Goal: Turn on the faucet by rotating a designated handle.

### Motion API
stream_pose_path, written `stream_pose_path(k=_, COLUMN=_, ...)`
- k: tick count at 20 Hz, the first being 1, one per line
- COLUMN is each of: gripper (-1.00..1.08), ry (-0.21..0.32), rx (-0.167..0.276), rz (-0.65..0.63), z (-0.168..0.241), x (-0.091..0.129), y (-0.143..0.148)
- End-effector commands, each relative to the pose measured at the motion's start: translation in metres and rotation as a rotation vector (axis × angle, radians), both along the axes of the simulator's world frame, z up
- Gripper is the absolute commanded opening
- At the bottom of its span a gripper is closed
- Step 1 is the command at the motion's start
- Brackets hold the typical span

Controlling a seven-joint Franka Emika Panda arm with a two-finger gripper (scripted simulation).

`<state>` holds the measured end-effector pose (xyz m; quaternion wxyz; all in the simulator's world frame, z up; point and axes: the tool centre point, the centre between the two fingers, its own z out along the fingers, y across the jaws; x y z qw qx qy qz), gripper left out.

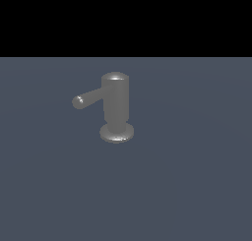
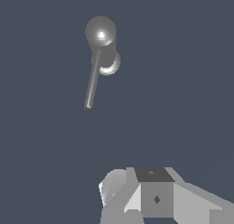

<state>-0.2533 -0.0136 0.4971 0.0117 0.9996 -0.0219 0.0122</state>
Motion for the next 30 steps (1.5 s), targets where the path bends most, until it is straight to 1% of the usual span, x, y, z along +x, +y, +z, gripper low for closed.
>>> stream_pose_path(k=1, gripper=-1.0, ry=0.0, rx=0.0, rz=0.0, z=0.0, x=0.0, y=0.0)
stream_pose_path(k=7, gripper=-1.0, ry=0.001, rx=0.001, rz=-0.006, z=-0.009, x=0.002, y=0.005)
stream_pose_path(k=13, gripper=-1.0, ry=0.003, rx=0.003, rz=-0.023, z=-0.036, x=0.008, y=0.018)
stream_pose_path(k=18, gripper=-1.0, ry=0.006, rx=0.007, rz=-0.046, z=-0.072, x=0.016, y=0.036)
stream_pose_path(k=30, gripper=-1.0, ry=0.014, rx=0.017, rz=-0.107, z=-0.173, x=0.044, y=0.088)
